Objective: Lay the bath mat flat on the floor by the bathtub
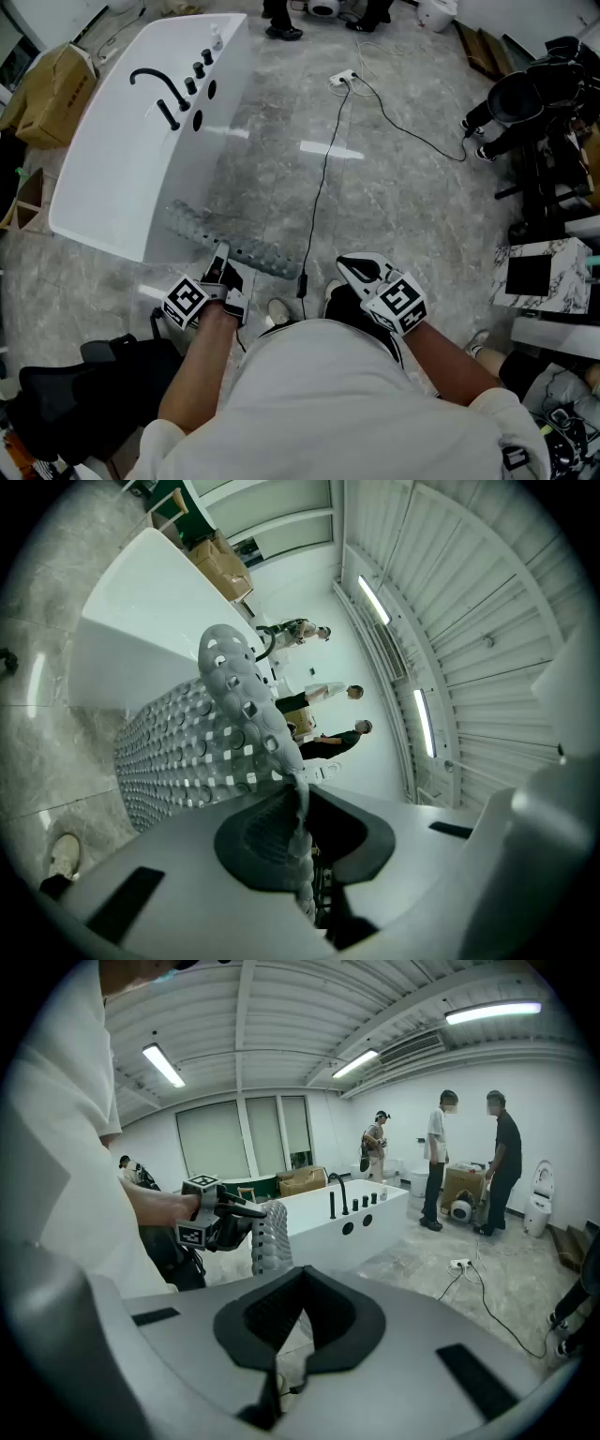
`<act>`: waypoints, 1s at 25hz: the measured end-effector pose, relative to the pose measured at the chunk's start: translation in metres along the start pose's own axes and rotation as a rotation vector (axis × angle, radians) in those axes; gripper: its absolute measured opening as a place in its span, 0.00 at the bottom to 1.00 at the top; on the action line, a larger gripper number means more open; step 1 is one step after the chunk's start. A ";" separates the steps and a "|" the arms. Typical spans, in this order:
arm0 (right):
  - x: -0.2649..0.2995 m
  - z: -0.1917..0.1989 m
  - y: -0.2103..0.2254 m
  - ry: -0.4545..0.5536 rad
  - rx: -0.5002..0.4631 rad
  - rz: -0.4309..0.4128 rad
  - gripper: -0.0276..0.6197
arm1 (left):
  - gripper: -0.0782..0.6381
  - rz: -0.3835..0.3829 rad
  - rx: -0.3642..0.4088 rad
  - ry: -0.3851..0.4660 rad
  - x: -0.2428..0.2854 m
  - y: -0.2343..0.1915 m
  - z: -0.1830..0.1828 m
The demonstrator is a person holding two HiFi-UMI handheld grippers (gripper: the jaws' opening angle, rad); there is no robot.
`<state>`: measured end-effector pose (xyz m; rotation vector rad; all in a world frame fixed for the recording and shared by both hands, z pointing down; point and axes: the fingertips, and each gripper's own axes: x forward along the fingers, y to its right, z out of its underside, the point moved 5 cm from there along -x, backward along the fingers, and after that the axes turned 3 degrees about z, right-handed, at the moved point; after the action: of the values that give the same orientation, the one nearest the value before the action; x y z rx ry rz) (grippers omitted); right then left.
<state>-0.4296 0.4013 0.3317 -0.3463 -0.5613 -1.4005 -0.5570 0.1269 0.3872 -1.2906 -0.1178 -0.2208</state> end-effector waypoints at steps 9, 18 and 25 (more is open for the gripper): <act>0.010 -0.004 0.068 0.036 0.045 -0.022 0.05 | 0.17 -0.044 0.013 0.035 0.062 0.007 -0.017; 0.011 -0.023 0.197 0.103 0.043 -0.127 0.11 | 0.17 -0.078 0.027 0.135 0.155 0.047 -0.025; 0.008 -0.023 0.273 0.108 0.057 -0.133 0.13 | 0.17 -0.053 0.047 0.178 0.245 0.075 -0.035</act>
<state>-0.1563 0.4238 0.3440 -0.1892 -0.5422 -1.5187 -0.3031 0.0891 0.3582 -1.2166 -0.0048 -0.3749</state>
